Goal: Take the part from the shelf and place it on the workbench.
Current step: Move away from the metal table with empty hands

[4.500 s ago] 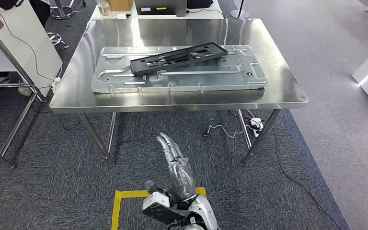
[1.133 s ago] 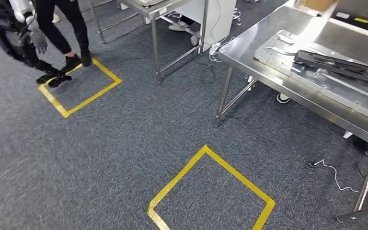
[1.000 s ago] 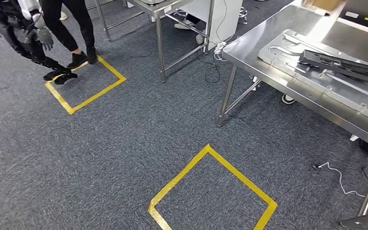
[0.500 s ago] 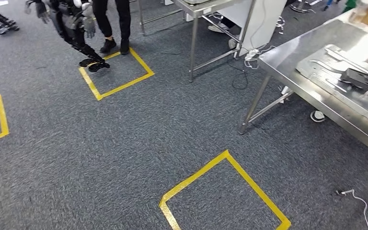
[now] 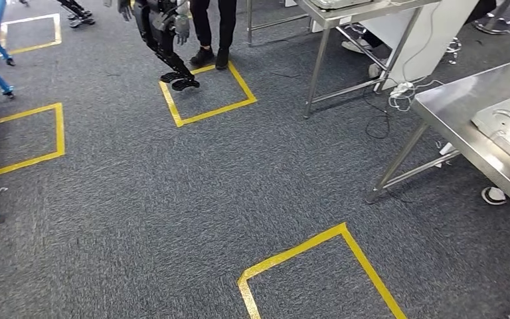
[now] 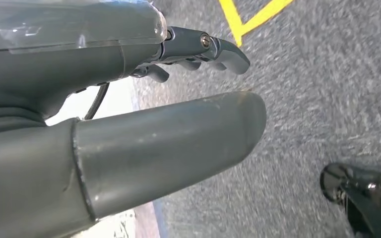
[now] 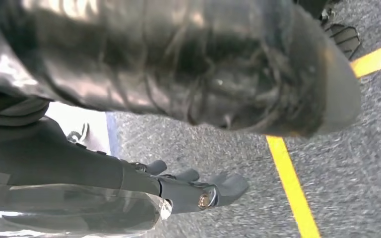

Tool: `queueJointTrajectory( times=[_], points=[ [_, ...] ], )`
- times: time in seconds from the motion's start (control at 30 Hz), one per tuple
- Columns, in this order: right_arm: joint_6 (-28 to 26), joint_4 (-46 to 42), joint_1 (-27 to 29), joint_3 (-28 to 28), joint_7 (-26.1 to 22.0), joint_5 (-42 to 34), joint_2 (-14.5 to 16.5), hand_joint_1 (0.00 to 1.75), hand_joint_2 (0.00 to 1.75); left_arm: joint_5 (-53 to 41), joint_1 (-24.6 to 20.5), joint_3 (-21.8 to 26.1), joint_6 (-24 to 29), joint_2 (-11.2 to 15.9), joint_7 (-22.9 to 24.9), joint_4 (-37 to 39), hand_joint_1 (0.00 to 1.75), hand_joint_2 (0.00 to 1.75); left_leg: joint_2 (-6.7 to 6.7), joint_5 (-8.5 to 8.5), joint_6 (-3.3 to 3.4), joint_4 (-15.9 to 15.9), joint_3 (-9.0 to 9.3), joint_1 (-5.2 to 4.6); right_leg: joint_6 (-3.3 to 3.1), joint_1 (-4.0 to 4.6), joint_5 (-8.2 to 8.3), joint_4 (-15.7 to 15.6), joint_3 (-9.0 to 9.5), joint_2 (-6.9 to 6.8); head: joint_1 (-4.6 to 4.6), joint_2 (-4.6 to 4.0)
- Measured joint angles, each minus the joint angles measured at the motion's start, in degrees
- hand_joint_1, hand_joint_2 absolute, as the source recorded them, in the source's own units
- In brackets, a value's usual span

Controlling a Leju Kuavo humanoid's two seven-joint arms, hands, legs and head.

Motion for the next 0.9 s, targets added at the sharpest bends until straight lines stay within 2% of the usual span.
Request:
queueJointTrajectory(
  times=[0.03,0.07,0.1,0.13,0.17,0.2,0.23,0.27,0.3,0.33,0.37,0.4,0.47,0.53,0.6,0.63,0.67,0.7,0.73,0.77,0.8,0.83,0.9],
  points=[
    [0.04,0.01,0.05,0.00,0.03,0.00,0.02,0.00,0.00,0.00,-0.01,0.00,0.05,-0.01,0.03,0.00,0.00,0.00,1.59,-1.02,-0.18,1.65,-0.80,-0.09,-0.37,-0.08,0.13,-0.38,0.25,-0.91,-0.01,-0.01],
    [0.08,0.03,0.16,0.00,0.03,0.00,0.04,0.00,0.00,0.00,-0.10,-0.01,0.10,-0.01,0.04,0.01,0.00,0.00,3.48,-2.59,-0.28,4.40,-2.07,-0.10,-0.63,-0.04,0.15,-0.55,0.42,-1.83,-0.01,-0.01],
    [0.13,0.05,0.28,0.00,0.03,0.00,0.07,0.00,0.00,0.00,-0.20,-0.01,0.12,-0.02,0.04,0.01,0.00,0.00,4.73,-4.42,-0.47,7.95,-3.85,-0.11,-0.84,0.08,0.08,-0.59,0.49,-2.76,-0.01,0.00],
    [0.15,0.07,0.36,0.00,0.03,0.00,0.09,0.00,0.00,0.00,-0.27,-0.02,0.13,-0.02,0.04,0.01,0.00,0.00,5.24,-5.91,-0.67,11.51,-5.62,-0.02,-0.93,0.18,0.00,-0.56,0.49,-3.75,-0.01,0.01],
    [0.16,0.09,0.38,0.00,0.04,0.00,0.11,0.00,0.00,0.01,-0.28,-0.02,0.13,-0.02,0.04,0.01,0.00,0.00,5.52,-6.53,-0.85,13.88,-6.77,0.06,-0.98,0.25,-0.09,-0.54,0.51,-4.71,-0.01,0.01],
    [0.16,0.10,0.34,0.00,0.04,0.00,0.14,0.00,0.00,0.01,-0.23,-0.02,0.13,-0.02,0.05,0.00,0.00,0.00,5.75,-6.12,-1.00,14.35,-6.93,0.13,-0.97,0.27,-0.18,-0.53,0.55,-5.61,-0.01,0.01],
    [0.16,0.10,0.29,0.00,0.04,0.00,0.16,0.00,0.00,0.01,-0.14,-0.02,0.13,-0.01,0.08,0.00,0.00,0.00,6.06,-4.72,-1.07,12.54,-5.90,0.19,-0.89,0.27,-0.30,-0.51,0.66,-6.38,-0.02,0.00],
    [0.16,0.10,0.22,0.00,0.03,0.00,0.22,0.00,0.00,0.02,-0.07,-0.02,0.13,0.01,0.10,0.00,0.00,0.00,6.79,-2.75,-1.02,8.85,-3.82,0.23,-0.74,0.27,-0.46,-0.47,0.84,-7.08,-0.02,-0.01],
    [0.16,0.10,0.18,0.00,0.03,0.00,0.28,0.00,0.00,0.02,-0.05,-0.03,0.14,0.02,0.12,0.00,0.00,0.00,8.10,-1.32,-0.84,4.85,-1.63,0.09,-0.51,0.36,-0.66,-0.42,1.03,-7.71,-0.02,-0.01],
    [0.16,0.10,0.15,0.00,0.02,0.00,0.34,0.00,0.00,0.02,-0.09,-0.03,0.14,0.02,0.13,0.00,0.00,0.00,9.13,-0.29,-0.54,1.60,0.15,-0.08,-0.23,0.47,-0.87,-0.35,1.21,-8.31,0.00,-0.01],
    [0.16,0.10,0.12,0.00,0.02,0.00,0.40,0.00,0.00,0.02,-0.15,-0.04,0.15,0.02,0.12,0.01,0.00,0.00,9.86,0.14,-0.21,-0.37,1.18,-0.30,0.07,0.56,-1.02,-0.31,1.38,-8.85,0.01,0.00],
    [0.16,0.10,0.03,0.00,0.02,0.00,0.44,0.00,0.00,0.02,-0.16,-0.04,0.16,0.02,0.11,0.01,0.00,0.00,10.01,0.04,0.10,-0.95,1.38,-0.53,0.37,0.64,-1.11,-0.32,1.51,-9.33,0.01,0.00],
    [0.18,0.10,-0.30,0.00,0.01,0.00,0.57,0.00,0.00,0.02,-0.05,-0.04,0.19,0.03,0.11,0.01,0.00,0.00,8.85,0.34,0.73,-1.25,1.30,-0.54,0.98,0.56,-1.26,-0.38,1.82,-9.89,-0.01,0.00],
    [0.31,0.10,-0.46,0.01,-0.07,0.05,0.73,0.00,0.00,0.02,-0.04,-0.04,0.31,-0.01,0.11,0.01,0.00,0.00,7.74,0.74,1.44,-1.83,1.50,-0.29,1.55,0.33,-2.82,1.51,1.20,-7.72,0.00,0.00],
    [0.45,0.11,-0.33,0.02,-0.13,0.14,0.84,0.00,0.00,0.02,-0.17,-0.04,0.57,-0.04,0.09,0.01,0.00,0.00,6.68,0.95,1.93,-2.08,1.50,-0.24,1.78,0.12,-6.31,7.51,-1.62,-4.63,0.01,0.00],
    [0.49,0.11,-0.25,0.02,-0.13,0.19,0.89,0.00,0.00,0.02,-0.22,-0.04,0.73,-0.02,0.07,0.00,0.00,0.00,6.08,0.97,2.06,-2.06,1.39,-0.32,1.78,0.10,-8.01,11.35,-3.57,-3.94,0.01,0.00],
    [0.51,0.13,-0.18,0.02,-0.13,0.21,0.93,0.00,0.00,0.02,-0.23,-0.04,0.91,0.00,0.05,0.00,0.00,0.00,5.43,0.97,2.14,-2.04,1.31,-0.39,1.78,0.08,-8.96,14.36,-5.11,-3.64,0.01,0.00],
    [0.54,0.14,-0.10,0.02,-0.13,0.24,1.00,0.00,0.00,0.02,-0.21,-0.04,1.07,0.02,0.03,0.00,0.00,0.00,4.64,0.98,2.19,-1.97,1.29,-0.44,1.75,0.07,-8.84,15.75,-5.92,-3.48,0.01,0.00],
    [0.57,0.15,-0.05,0.02,-0.13,0.30,1.07,0.00,0.00,0.02,-0.18,-0.04,1.19,0.04,0.02,0.00,0.00,0.00,3.79,0.97,2.16,-1.86,1.31,-0.46,1.68,0.07,-7.47,14.77,-5.60,-3.33,0.01,0.00],
    [0.61,0.16,-0.02,0.02,-0.13,0.38,1.13,0.00,0.00,0.02,-0.15,-0.04,1.26,0.04,0.02,0.00,0.00,0.00,2.96,0.95,2.09,-1.70,1.35,-0.45,1.59,0.04,-5.36,11.91,-4.37,-3.02,0.01,-0.01],
    [0.63,0.17,0.03,0.02,-0.13,0.48,1.18,0.00,0.00,0.02,-0.11,-0.04,1.31,0.02,0.02,0.00,0.00,0.00,2.17,0.89,1.96,-1.47,1.31,-0.40,1.43,-0.04,-3.26,7.99,-2.66,-2.06,0.02,-0.01],
    [0.64,0.18,0.07,0.02,-0.13,0.57,1.23,0.00,0.00,0.02,-0.12,-0.04,1.35,-0.01,0.02,0.00,0.00,0.00,1.50,0.80,1.72,-1.14,1.16,-0.45,1.29,-0.05,-1.84,4.53,-1.18,-0.83,0.02,-0.01],
    [0.63,0.20,0.03,0.02,-0.16,0.69,1.31,0.00,0.00,0.02,-0.14,-0.04,1.42,-0.06,0.02,0.00,0.00,0.00,0.41,0.81,1.05,-0.75,0.68,-0.46,0.94,0.02,-0.97,1.09,0.15,0.76,0.01,0.00]
  ],
)
